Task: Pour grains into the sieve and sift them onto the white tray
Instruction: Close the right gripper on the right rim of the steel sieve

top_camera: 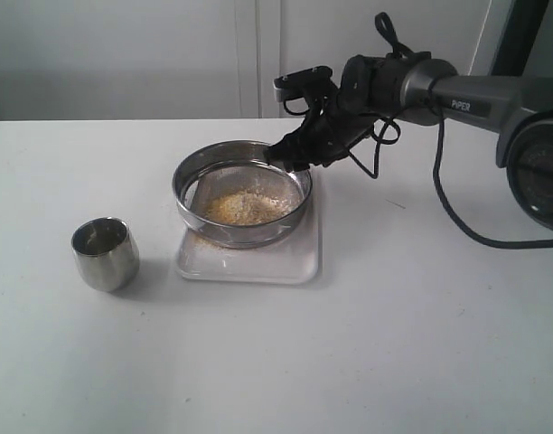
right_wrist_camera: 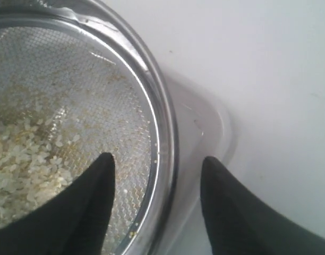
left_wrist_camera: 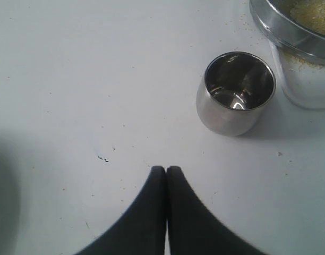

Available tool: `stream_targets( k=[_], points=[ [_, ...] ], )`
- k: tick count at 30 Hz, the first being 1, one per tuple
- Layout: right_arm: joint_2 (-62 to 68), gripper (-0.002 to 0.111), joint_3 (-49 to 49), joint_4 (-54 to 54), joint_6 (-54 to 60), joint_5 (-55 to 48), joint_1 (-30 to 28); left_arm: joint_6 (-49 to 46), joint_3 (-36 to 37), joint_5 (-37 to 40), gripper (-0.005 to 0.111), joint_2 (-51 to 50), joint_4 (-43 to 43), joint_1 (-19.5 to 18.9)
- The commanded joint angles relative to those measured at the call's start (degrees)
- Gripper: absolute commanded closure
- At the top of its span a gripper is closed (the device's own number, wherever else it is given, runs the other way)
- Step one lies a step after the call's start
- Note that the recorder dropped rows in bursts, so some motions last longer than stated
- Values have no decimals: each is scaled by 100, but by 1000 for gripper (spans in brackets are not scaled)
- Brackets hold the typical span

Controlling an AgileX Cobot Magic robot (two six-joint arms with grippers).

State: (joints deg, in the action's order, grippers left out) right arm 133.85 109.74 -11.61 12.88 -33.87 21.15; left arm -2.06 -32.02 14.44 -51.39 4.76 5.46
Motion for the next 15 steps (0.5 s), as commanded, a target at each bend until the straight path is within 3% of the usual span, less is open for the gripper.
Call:
stream_targets(
  k=[1,15],
  points=[
    [118,61,45,53,-66,105,3,7,44,13,107,47,15,45],
    [319,65,45,77,-66,358,3,7,44,13,107,47,15,45]
  ],
)
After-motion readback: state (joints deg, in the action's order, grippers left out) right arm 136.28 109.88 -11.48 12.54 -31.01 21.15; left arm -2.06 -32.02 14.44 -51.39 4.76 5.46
